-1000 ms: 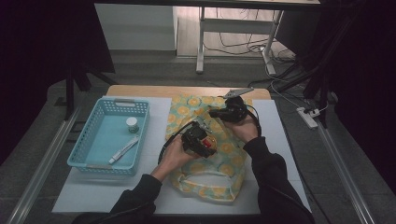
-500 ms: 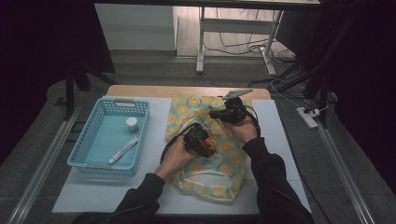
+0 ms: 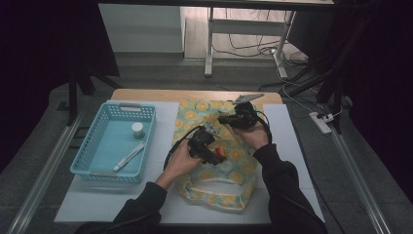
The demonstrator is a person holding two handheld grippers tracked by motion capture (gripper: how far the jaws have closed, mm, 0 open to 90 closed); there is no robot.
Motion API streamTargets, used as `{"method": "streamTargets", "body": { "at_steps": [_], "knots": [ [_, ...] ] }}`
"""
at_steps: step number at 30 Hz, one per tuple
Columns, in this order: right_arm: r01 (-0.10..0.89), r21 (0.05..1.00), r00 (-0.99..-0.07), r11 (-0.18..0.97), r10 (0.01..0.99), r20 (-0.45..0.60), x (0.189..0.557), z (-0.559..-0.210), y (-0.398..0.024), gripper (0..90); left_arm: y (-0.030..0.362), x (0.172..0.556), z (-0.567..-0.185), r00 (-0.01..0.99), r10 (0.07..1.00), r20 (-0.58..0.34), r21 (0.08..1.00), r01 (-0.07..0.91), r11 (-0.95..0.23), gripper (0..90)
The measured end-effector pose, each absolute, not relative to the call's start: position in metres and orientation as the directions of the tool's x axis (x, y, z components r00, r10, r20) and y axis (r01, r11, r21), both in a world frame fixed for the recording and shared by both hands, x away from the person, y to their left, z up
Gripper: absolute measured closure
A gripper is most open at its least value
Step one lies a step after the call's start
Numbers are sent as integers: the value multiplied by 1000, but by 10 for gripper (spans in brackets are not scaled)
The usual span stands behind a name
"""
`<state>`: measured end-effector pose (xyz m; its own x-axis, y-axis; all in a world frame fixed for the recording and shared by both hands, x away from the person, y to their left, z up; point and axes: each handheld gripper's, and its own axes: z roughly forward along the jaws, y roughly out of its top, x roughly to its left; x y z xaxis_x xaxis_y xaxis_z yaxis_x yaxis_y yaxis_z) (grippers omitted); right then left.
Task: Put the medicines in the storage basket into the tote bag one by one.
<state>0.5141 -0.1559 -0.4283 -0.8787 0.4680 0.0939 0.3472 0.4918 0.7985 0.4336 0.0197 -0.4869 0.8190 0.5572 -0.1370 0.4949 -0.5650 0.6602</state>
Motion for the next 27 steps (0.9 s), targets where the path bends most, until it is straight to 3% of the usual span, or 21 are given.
{"method": "streamTargets", "body": {
  "at_steps": [9, 27],
  "knots": [
    [341, 805, -881, 485, 463, 94, 512, -428, -158, 900, 37, 419, -466, 837, 515, -186, 726, 470, -502, 19],
    [334, 805, -890, 490, 447, 97, 506, -427, -155, 900, 93, 402, -443, 831, 512, -219, 758, 475, -447, 10]
  ]
}}
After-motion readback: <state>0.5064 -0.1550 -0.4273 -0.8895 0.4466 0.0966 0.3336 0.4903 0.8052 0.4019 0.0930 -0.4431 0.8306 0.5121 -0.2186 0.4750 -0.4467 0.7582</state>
